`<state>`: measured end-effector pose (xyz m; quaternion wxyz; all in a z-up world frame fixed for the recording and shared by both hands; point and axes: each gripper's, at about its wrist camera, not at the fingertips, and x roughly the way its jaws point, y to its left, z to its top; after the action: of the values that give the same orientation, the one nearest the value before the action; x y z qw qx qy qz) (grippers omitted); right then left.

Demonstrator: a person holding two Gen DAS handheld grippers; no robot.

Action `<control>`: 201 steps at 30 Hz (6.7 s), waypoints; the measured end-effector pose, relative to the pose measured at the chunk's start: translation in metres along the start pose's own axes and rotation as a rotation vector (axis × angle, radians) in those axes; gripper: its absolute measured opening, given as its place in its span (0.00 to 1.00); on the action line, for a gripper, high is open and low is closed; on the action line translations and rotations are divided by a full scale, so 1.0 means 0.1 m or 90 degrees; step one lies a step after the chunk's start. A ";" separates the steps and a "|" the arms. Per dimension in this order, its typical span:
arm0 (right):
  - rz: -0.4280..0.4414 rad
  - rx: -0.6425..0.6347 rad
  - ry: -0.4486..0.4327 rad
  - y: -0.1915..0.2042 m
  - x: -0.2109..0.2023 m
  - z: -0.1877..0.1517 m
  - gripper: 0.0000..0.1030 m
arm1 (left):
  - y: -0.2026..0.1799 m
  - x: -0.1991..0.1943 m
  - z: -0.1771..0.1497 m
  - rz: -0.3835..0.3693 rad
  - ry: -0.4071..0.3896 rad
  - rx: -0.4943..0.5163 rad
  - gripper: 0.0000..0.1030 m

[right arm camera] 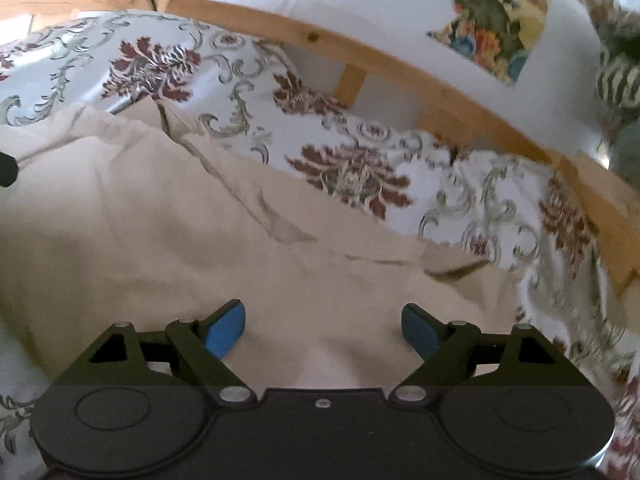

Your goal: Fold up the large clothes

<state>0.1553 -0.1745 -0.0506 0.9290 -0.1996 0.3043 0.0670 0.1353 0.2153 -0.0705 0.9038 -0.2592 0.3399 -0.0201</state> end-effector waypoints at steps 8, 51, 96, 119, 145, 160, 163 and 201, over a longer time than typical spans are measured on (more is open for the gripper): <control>0.011 0.014 0.003 -0.04 0.00 -0.02 0.84 | -0.04 0.03 0.00 0.024 0.004 0.005 0.93; 0.064 0.319 -0.097 -1.12 -0.67 -0.16 0.49 | -2.45 -0.44 0.28 -0.160 -0.065 0.488 0.01; 0.118 0.338 -0.101 -2.28 -0.62 -0.71 0.01 | -1.93 -0.45 -0.44 -0.372 -0.003 0.402 0.76; -0.033 0.241 -0.120 -2.36 -0.73 -0.30 0.58 | -1.83 0.54 -0.57 -0.232 0.207 0.353 0.76; 0.073 0.067 -0.021 -1.72 -0.18 -0.16 0.72 | -1.85 0.54 -0.48 -0.251 0.225 0.384 0.75; 0.027 0.209 0.055 -1.53 -0.66 -0.94 0.81 | -1.83 0.59 -0.71 -0.201 0.236 0.394 0.79; 0.038 0.255 0.043 -1.62 -0.69 -0.99 0.82 | -1.83 0.53 -0.71 -0.197 0.217 0.396 0.81; -0.024 0.311 -0.033 -1.78 -1.06 -0.94 0.37 | -1.54 0.53 -0.55 -0.172 0.221 0.280 0.99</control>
<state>0.0632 -0.3755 0.0017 0.9583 0.0272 0.2836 -0.0205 0.1637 0.0457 -0.0631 0.8556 -0.0933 0.4394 -0.2573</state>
